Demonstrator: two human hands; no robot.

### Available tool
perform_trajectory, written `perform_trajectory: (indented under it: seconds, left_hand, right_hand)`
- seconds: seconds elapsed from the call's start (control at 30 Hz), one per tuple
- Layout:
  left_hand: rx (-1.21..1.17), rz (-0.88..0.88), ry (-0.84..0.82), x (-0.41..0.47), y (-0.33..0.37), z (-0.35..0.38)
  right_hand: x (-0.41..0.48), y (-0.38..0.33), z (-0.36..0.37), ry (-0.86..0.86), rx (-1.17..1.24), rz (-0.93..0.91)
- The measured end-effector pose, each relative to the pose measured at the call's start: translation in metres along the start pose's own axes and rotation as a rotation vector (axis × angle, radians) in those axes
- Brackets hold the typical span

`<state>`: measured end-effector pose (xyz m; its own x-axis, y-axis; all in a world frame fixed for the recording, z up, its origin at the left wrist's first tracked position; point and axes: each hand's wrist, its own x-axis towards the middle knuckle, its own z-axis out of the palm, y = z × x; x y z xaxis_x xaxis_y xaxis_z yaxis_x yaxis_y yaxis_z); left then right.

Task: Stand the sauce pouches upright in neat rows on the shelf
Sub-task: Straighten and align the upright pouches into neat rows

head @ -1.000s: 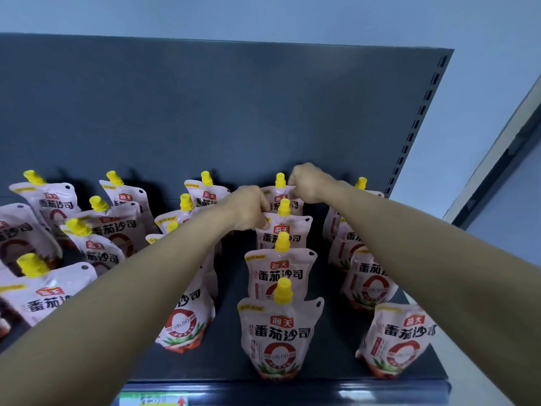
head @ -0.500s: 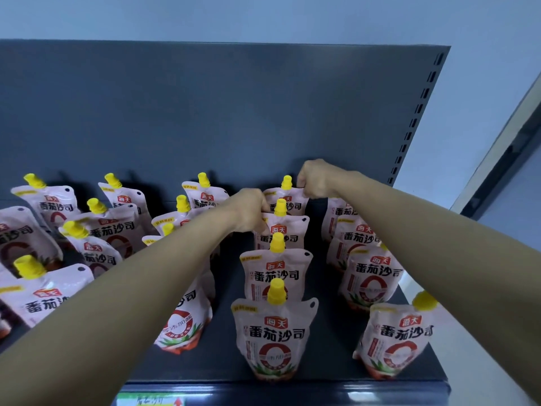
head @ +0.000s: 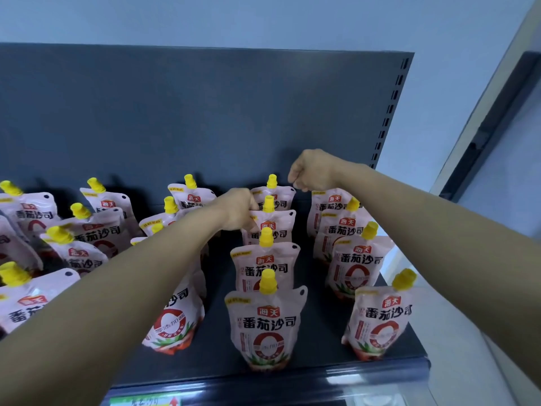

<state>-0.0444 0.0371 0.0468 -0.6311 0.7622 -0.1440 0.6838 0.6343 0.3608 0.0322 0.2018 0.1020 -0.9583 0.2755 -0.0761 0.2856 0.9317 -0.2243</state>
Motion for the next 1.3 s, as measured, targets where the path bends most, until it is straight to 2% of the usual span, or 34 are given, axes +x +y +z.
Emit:
perform_trajectory:
  seconds: [0.13, 0.4, 0.67, 0.83, 0.97, 1.07, 1.3]
  left_hand:
    - [-0.008, 0.052, -0.02, -0.005, -0.002, -0.01]
    - [-0.123, 0.092, 0.043, -0.036, -0.008, -0.052]
    - [-0.147, 0.092, 0.09, -0.095, -0.044, -0.079]
    - [-0.29, 0.093, 0.07, -0.139, -0.074, -0.078]
    - [-0.326, 0.016, -0.072, -0.17, -0.097, -0.069]
    - [-0.234, 0.007, -0.18, -0.178, -0.106, -0.045]
    - [-0.202, 0.002, -0.085, -0.171, -0.115, -0.011]
  right_hand:
    - [-0.005, -0.004, 0.0, 0.037, 0.039, -0.026]
    - [-0.013, -0.027, -0.004, 0.017, 0.081, -0.076]
    - [-0.017, -0.093, 0.003, -0.024, 0.125, -0.214]
    - [-0.013, -0.14, 0.023, -0.174, 0.093, -0.296]
    - [-0.005, -0.161, 0.045, -0.307, 0.073, -0.271]
    - [-0.003, -0.171, 0.058, -0.324, 0.047, -0.251]
    - [-0.007, -0.186, 0.079, -0.258, -0.147, -0.225]
